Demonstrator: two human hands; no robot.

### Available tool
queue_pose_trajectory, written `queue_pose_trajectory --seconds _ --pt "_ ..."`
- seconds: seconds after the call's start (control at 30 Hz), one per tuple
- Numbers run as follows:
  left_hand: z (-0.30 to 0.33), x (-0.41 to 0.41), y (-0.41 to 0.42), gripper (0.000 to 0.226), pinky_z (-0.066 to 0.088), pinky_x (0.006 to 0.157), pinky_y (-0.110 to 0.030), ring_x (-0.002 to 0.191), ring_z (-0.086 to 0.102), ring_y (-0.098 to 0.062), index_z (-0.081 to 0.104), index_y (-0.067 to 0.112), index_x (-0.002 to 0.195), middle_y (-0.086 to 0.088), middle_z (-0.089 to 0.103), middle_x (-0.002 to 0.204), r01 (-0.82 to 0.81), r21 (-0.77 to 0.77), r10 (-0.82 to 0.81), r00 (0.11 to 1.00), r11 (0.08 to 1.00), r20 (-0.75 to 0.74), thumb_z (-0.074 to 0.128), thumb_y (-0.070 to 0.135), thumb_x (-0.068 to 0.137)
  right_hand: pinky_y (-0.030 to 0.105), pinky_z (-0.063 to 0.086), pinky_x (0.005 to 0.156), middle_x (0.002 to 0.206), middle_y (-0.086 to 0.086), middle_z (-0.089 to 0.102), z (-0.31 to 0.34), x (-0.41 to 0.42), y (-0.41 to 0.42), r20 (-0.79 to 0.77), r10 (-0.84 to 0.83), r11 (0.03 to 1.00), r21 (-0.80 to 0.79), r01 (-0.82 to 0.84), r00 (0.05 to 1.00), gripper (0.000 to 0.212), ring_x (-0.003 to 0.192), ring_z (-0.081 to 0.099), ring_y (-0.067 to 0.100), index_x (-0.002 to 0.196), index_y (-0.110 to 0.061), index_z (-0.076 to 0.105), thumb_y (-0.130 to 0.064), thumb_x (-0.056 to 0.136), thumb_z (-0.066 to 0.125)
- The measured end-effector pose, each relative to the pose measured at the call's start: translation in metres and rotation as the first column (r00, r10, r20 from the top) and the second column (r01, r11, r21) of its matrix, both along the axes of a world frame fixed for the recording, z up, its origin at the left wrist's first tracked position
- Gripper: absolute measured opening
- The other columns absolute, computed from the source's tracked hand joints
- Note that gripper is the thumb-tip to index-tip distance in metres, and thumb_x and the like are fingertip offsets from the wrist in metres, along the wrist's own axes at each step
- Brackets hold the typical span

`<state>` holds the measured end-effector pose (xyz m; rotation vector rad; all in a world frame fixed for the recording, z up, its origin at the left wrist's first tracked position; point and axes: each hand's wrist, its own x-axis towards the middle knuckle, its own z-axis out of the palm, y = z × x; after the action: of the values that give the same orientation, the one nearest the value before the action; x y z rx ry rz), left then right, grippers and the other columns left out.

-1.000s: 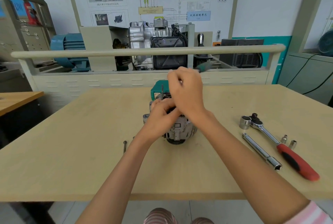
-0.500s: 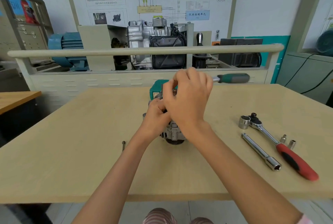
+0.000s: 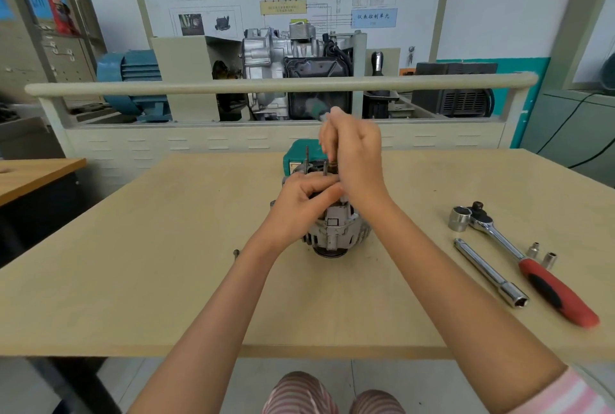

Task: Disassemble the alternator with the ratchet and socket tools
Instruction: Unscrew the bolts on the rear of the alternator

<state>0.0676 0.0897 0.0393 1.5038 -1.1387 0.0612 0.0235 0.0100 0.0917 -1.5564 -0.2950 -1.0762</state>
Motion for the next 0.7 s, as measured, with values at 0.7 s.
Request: queue_pose_trajectory --seconds 0.7 --pt "-0.002 0.0 -0.002 0.052 0.029 0.049 -0.018 0.047 0.037 -0.006 0.054 0.031 0.054 0.0 0.05 0.047 0.0 0.002 0.0 1.0 1.0 0.0 0.051 -0.01 0.086 0.026 0.037 0.068 0.055 -0.003 0.039 -0.007 -0.007 0.004 0.104 -0.464 0.847 -0.239 0.475 0.88 0.031 0.059 0.038 0.013 0.056 -0.014 0.041 -0.018 0.086 0.042"
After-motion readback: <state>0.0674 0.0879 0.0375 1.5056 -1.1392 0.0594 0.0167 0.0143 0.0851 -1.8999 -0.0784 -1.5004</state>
